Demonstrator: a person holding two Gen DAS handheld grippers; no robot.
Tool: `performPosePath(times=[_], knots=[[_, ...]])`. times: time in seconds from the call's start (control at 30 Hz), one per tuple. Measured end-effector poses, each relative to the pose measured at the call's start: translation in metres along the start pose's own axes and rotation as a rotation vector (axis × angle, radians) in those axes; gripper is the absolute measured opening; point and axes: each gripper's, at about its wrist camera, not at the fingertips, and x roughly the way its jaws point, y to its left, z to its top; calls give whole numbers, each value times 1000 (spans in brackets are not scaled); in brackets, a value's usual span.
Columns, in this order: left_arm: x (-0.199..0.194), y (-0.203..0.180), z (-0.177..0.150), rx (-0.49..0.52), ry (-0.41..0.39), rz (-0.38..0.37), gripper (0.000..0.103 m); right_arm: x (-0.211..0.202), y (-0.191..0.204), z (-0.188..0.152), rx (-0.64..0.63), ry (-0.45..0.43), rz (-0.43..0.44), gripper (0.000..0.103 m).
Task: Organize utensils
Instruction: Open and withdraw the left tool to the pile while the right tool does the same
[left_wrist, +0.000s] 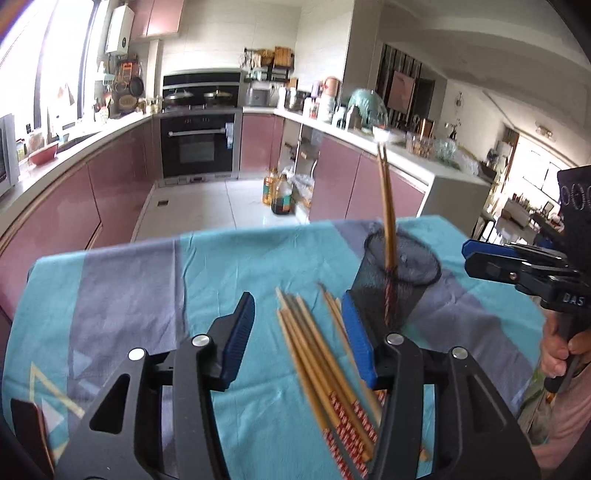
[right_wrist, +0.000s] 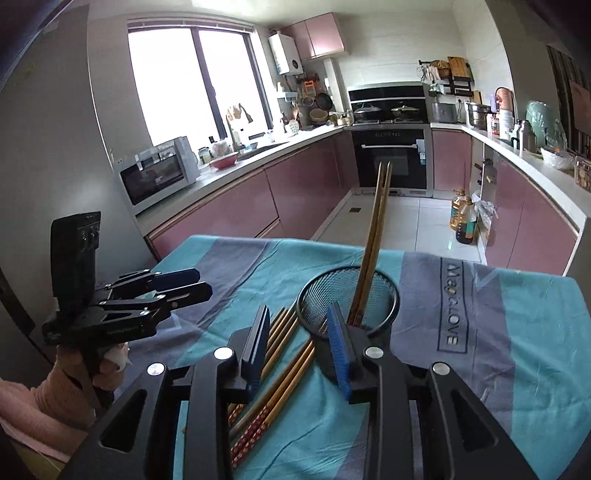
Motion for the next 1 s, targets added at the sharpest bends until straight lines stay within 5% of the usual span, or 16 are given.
performPosePath(times=[0.37,1.0], knots=[[47,6,-72,-16,193,8,45,72,18,-61,45,227,-30,30],[71,0,-82,-11,256,31,38,91,12,-69,95,256,-88,22]])
